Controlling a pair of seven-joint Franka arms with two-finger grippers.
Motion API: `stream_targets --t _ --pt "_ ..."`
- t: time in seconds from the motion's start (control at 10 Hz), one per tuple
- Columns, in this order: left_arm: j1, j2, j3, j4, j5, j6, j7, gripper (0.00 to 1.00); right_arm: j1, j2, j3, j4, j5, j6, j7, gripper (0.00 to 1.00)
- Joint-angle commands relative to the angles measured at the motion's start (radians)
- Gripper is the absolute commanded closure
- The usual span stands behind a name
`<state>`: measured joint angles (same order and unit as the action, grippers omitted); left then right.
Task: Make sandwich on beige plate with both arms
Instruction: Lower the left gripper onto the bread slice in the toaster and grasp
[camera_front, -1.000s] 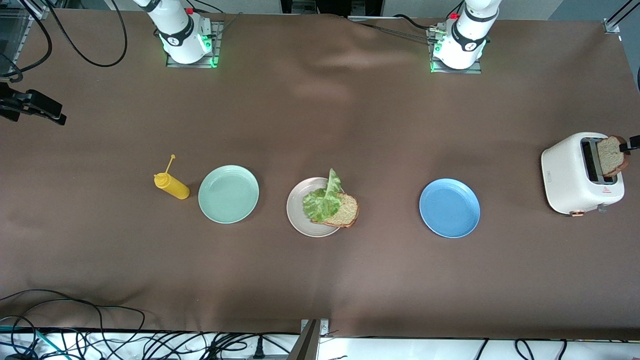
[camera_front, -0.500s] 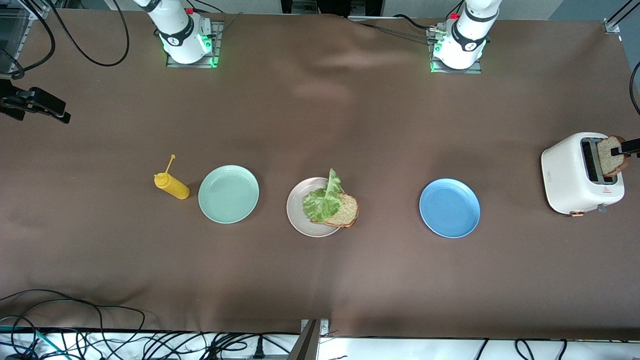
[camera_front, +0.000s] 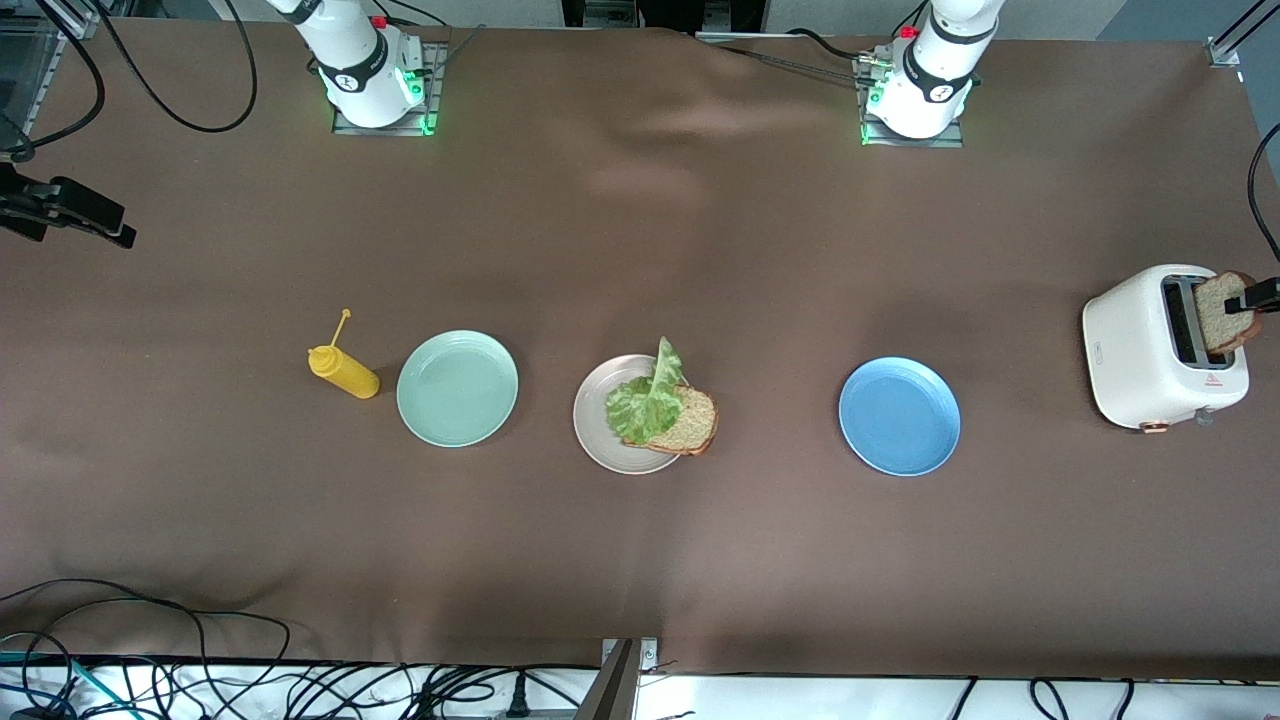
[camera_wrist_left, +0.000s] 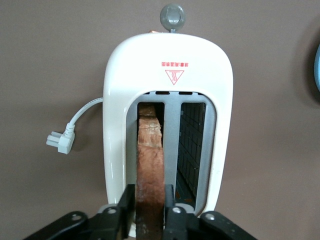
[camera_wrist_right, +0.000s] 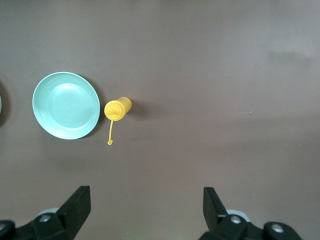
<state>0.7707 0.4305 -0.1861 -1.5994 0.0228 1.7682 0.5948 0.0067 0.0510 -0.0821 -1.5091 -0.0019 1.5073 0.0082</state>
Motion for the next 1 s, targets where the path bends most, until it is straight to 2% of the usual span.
stream_targets --t 0.0,0.2,0.6,0.9 --pt "0.013 0.002 -0.015 0.012 -0.041 -0.01 0.026 1.0 -0.008 -0.007 0.002 -0.007 0.022 0.004 0.016 0.0" --pt "0.004 -0.016 -0.019 0.027 -0.053 -0.056 0.013 1.0 -0.004 0.003 0.005 -0.005 0.02 0.007 0.016 0.0" --pt "0.002 -0.041 -0.047 0.16 -0.075 -0.246 -0.007 1.0 -0.004 0.003 0.005 -0.005 0.02 0.002 0.018 0.0" --pt "0.002 -0.041 -0.105 0.243 -0.078 -0.349 -0.059 1.0 -0.004 0.003 0.004 -0.002 0.02 0.002 0.018 0.0"
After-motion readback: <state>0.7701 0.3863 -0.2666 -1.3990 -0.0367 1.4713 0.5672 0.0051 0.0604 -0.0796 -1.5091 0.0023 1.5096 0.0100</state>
